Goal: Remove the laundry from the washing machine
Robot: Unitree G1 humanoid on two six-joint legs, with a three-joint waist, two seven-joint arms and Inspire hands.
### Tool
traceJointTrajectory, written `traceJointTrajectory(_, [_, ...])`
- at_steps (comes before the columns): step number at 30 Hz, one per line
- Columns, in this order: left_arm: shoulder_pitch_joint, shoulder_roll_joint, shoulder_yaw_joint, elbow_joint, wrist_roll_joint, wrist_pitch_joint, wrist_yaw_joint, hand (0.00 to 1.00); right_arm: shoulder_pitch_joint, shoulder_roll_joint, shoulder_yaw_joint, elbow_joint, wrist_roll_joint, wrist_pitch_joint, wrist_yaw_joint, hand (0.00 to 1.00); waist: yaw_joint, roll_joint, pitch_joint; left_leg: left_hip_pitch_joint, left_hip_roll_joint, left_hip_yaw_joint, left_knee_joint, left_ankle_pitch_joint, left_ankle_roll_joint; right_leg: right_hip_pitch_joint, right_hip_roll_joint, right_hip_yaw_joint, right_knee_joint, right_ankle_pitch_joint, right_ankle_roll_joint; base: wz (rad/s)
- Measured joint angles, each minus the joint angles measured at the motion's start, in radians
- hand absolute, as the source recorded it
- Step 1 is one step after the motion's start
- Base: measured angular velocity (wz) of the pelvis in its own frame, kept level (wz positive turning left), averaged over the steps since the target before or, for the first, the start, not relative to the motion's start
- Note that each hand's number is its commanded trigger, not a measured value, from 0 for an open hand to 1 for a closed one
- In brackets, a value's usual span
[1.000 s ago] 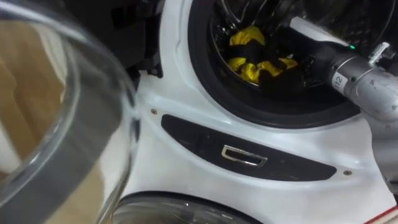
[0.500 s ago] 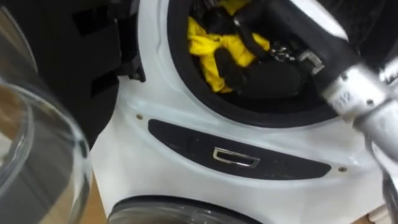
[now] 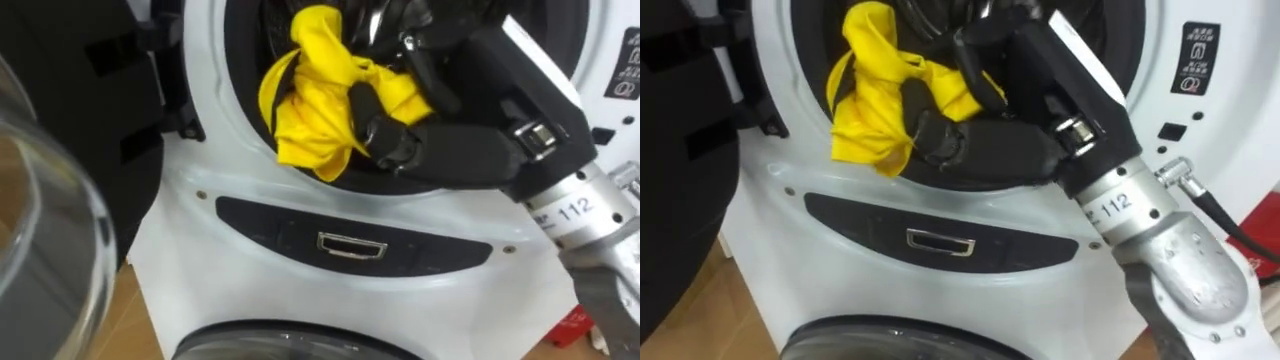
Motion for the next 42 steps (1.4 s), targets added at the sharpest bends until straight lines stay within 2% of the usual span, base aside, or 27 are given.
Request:
traceJointTrajectory(5, [0.005, 0.001, -0.003, 0.000, 0.000, -0.004, -0.005, 0.00, 0.053, -0.003, -0.007, 0.001, 0.148, -0.015, 0.014, 1.00, -0.002, 0.001, 0.0019, 0.000, -0.001, 0.002, -0.001, 0.000, 0.000, 0.001, -0.001, 0.000, -0.001, 0.000, 0.000, -0.01])
traceJointTrajectory(7, [0.014, 0.001, -0.003, 0.000, 0.000, -0.022, -0.005, 0.00, 0.075, -0.005, -0.007, 0.001, 0.214, -0.016, 0.033, 1.00, -0.004, 0.004, 0.0042, 0.000, -0.001, 0.003, -0.001, 0.000, 0.000, 0.000, 0.000, 0.002, -0.001, 0.000, 0.000, 0.00])
traceJointTrajectory(11, [0.015, 0.001, -0.002, 0.001, 0.000, -0.032, -0.005, 0.00, 0.089, -0.004, -0.034, -0.004, 0.302, -0.018, 0.067, 1.00, -0.008, 0.011, 0.0083, -0.002, -0.002, 0.001, 0.000, 0.000, 0.000, -0.002, 0.000, 0.001, -0.001, 0.000, 0.000, 0.00])
traceJointTrajectory(14, [0.016, 0.004, 0.002, 0.002, 0.001, -0.046, -0.027, 0.00, 0.090, -0.006, -0.075, -0.022, 0.313, -0.039, 0.102, 1.00, -0.020, 0.013, 0.0086, -0.004, -0.001, 0.000, 0.000, 0.000, 0.000, -0.006, 0.000, 0.002, -0.001, 0.000, 0.000, 0.00])
traceJointTrajectory(17, [0.014, 0.004, 0.005, 0.002, 0.002, -0.053, -0.054, 0.00, 0.096, -0.007, -0.117, -0.042, 0.317, -0.075, 0.135, 1.00, -0.039, 0.014, 0.0071, -0.016, -0.001, 0.009, -0.002, 0.000, 0.000, -0.023, 0.002, 0.011, 0.000, 0.000, 0.000, -0.10])
traceJointTrajectory(18, [0.014, 0.005, 0.006, 0.003, 0.002, -0.056, -0.063, 0.00, 0.106, -0.007, -0.130, -0.042, 0.323, -0.084, 0.141, 1.00, -0.047, 0.012, 0.0024, -0.017, 0.000, 0.020, -0.002, 0.000, 0.000, -0.033, 0.002, 0.020, 0.000, 0.000, 0.000, -0.19])
traceJointTrajectory(23, [0.007, 0.006, 0.017, 0.000, 0.001, -0.067, -0.064, 0.00, 0.244, -0.008, -0.193, -0.043, 0.334, -0.098, 0.148, 1.00, -0.066, 0.016, 0.0018, -0.017, 0.004, 0.034, -0.002, -0.007, 0.001, -0.035, 0.006, 0.033, 0.001, 0.000, 0.000, -0.11])
traceJointTrajectory(24, [0.006, 0.007, 0.021, -0.001, 0.001, -0.067, -0.062, 0.00, 0.268, -0.009, -0.208, -0.042, 0.334, -0.095, 0.148, 1.00, -0.083, 0.017, 0.0028, -0.018, 0.005, 0.041, -0.002, -0.009, 0.001, -0.036, 0.007, 0.037, 0.001, 0.000, 0.000, -0.14])
traceJointTrajectory(31, [-0.001, 0.011, 0.075, 0.000, 0.001, -0.084, -0.062, 0.00, 0.276, -0.045, -0.348, -0.043, 0.444, -0.105, 0.166, 1.00, -0.140, 0.021, 0.0008, -0.013, 0.020, 0.105, -0.003, -0.017, -0.008, -0.054, 0.023, 0.088, 0.005, 0.002, -0.002, -0.25])
traceJointTrajectory(34, [-0.005, 0.011, 0.095, 0.000, 0.001, -0.102, -0.062, 0.00, 0.289, -0.046, -0.369, -0.043, 0.450, -0.106, 0.194, 1.00, -0.152, 0.022, 0.0013, 0.001, 0.029, 0.123, -0.007, -0.022, -0.015, -0.051, 0.034, 0.109, 0.005, 0.005, -0.008, -0.27])
traceJointTrajectory(37, [-0.007, 0.011, 0.099, 0.000, 0.001, -0.105, -0.064, 0.00, 0.298, -0.047, -0.415, -0.042, 0.477, -0.106, 0.224, 1.00, -0.170, 0.019, 0.0016, 0.001, 0.033, 0.132, -0.004, -0.026, -0.018, -0.055, 0.038, 0.114, 0.006, 0.005, -0.009, -0.11])
traceJointTrajectory(42, [-0.018, 0.013, 0.099, 0.000, 0.001, -0.106, -0.063, 0.00, 0.304, -0.047, -0.465, -0.020, 0.511, -0.113, 0.253, 1.00, -0.179, 0.015, 0.0034, 0.005, 0.038, 0.164, -0.004, -0.031, -0.019, -0.068, 0.046, 0.138, 0.019, 0.006, -0.010, -0.18])
